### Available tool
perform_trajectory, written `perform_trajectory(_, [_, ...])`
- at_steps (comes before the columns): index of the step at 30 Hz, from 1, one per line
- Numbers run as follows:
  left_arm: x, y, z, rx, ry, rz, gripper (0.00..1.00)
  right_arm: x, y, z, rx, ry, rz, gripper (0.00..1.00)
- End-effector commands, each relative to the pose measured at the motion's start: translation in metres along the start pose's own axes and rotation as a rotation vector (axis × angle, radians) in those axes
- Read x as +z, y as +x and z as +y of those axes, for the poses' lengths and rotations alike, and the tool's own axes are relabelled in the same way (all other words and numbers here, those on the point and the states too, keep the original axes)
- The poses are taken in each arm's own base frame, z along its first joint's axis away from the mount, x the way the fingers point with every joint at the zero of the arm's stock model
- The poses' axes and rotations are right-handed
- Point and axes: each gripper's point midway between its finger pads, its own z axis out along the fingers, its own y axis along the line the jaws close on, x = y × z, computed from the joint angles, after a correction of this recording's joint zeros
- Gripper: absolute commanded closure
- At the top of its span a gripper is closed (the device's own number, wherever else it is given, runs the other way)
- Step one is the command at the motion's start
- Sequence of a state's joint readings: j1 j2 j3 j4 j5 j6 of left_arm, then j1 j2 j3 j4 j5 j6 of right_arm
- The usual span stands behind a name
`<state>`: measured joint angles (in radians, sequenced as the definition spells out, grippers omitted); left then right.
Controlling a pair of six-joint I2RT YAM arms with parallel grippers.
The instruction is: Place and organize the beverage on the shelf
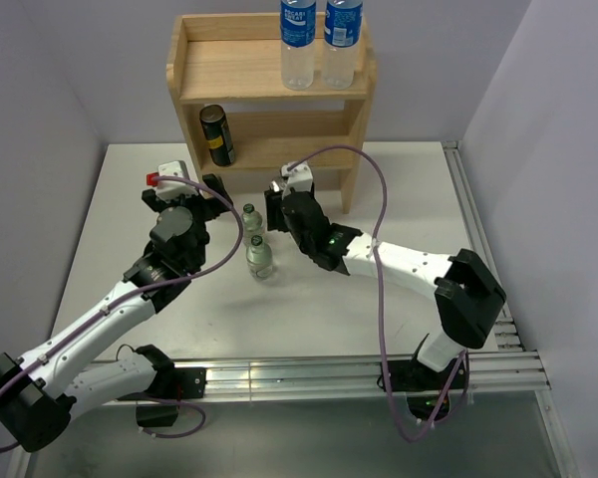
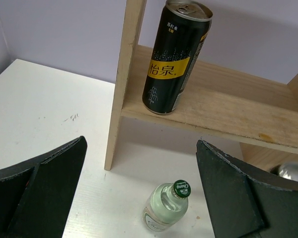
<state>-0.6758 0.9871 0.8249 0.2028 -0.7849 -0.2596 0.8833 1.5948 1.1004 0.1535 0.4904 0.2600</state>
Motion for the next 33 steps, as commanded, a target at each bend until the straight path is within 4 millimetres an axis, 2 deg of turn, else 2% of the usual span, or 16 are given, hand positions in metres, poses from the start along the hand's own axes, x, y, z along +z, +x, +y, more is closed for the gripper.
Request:
perform_trajectory(1, [-0.006, -0.022, 0.001, -0.058, -0.010, -0.035, 0.01, -0.021, -0.099, 0.014, 0.063, -0.024, -0.198, 1.00])
perform_trajectory(5, [-0.012, -0.030, 0.011, -0.077, -0.032, -0.053, 0.01, -0.021, -0.127, 0.024, 0.051, -0.033, -0.230, 1.00])
perform_trajectory(7, [-0.017, -0.036, 0.020, -0.093, -0.057, -0.073, 0.01, -0.016, -0.132, 0.027, 0.030, -0.033, -0.229, 1.00])
perform_trajectory(8, [-0.019, -0.037, 0.023, -0.096, -0.068, -0.079, 0.01, -0.017, -0.146, 0.031, 0.038, -0.038, -0.252, 1.00])
perform_trajectory(10, [-0.023, -0.044, 0.034, -0.120, -0.109, -0.101, 0.01, -0.009, -0.147, 0.036, 0.014, -0.037, -0.243, 1.00])
perform_trajectory(11, [-0.025, -0.045, 0.037, -0.130, -0.119, -0.106, 0.01, -0.009, -0.160, 0.039, 0.019, -0.042, -0.262, 1.00])
perform_trajectory(12, [-0.027, -0.047, 0.042, -0.137, -0.136, -0.114, 0.01, -0.007, -0.162, 0.041, 0.016, -0.042, -0.263, 1.00])
perform_trajectory(13, [-0.028, -0.049, 0.044, -0.153, -0.150, -0.118, 0.01, 0.000, -0.157, 0.045, -0.003, -0.040, -0.248, 1.00])
perform_trajectory(14, [-0.029, -0.050, 0.048, -0.151, -0.167, -0.121, 0.01, 0.000, -0.168, 0.047, 0.005, -0.042, -0.266, 1.00])
perform_trajectory(22, [-0.033, -0.050, 0.055, -0.149, -0.185, -0.132, 0.01, 0.024, -0.173, 0.062, -0.018, -0.042, -0.266, 1.00])
perform_trajectory(33, [-0.035, -0.041, 0.060, -0.143, -0.185, -0.128, 0.01, 0.039, -0.183, 0.067, -0.019, -0.026, -0.298, 1.00])
